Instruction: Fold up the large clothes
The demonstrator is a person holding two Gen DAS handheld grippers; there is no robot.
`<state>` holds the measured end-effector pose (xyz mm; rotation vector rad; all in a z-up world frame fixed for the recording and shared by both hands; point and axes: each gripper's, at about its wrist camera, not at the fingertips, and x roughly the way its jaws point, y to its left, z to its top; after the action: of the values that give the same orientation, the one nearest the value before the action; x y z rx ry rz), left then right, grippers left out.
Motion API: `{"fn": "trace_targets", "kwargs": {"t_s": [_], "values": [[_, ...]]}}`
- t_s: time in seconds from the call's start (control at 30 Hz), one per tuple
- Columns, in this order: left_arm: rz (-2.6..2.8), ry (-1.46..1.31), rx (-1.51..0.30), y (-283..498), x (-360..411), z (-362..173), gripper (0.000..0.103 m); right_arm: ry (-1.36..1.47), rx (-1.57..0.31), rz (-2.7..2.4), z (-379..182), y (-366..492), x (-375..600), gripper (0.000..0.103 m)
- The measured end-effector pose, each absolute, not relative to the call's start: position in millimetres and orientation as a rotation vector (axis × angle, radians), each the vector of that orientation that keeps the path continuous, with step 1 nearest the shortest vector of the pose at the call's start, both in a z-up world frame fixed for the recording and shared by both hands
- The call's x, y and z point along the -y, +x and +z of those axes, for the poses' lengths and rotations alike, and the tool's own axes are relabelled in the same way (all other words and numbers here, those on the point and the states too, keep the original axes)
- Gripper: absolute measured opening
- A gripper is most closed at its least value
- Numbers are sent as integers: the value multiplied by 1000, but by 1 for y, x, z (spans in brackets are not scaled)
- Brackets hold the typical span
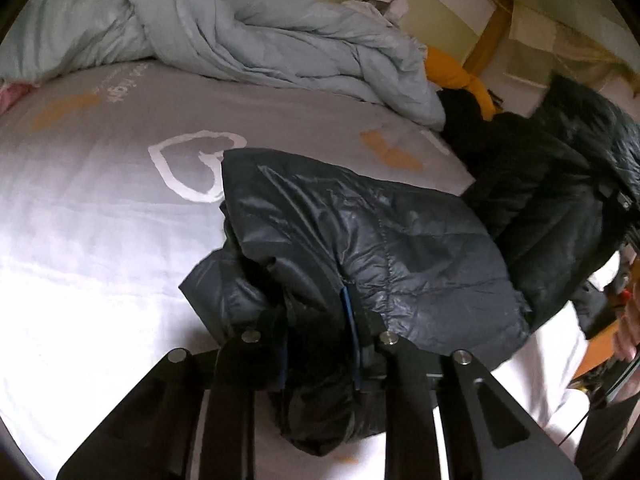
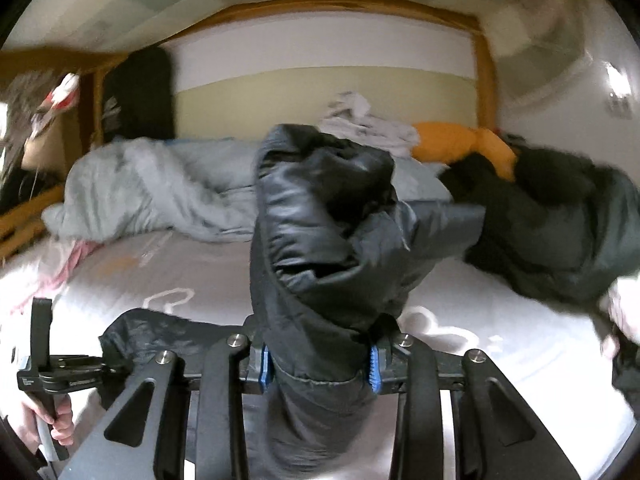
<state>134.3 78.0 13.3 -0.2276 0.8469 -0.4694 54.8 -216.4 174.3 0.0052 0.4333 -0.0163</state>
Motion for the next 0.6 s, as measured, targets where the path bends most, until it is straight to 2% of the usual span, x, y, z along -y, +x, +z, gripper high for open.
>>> {"fn": "trace_targets", "kwargs": {"t_s": [0.27,0.33,0.47,0.53,0.6], "values": [[-355,-188,-704,113,-106,53,32,-66,-513,55,129,68,101,38],[-331,-190,-668,110,-115,60,37,-75,-544,81,116,68,83,50],[-312,-236,-649,110,-133,63,41,-41,-597,152,94,65,63,66],[-311,-255,-637,111,-137,64,41,-23,-601,185,89,61,60,81],[-314,-257,-616,111,-139,66,42,11,-594,223,89,52,62,85]]}}
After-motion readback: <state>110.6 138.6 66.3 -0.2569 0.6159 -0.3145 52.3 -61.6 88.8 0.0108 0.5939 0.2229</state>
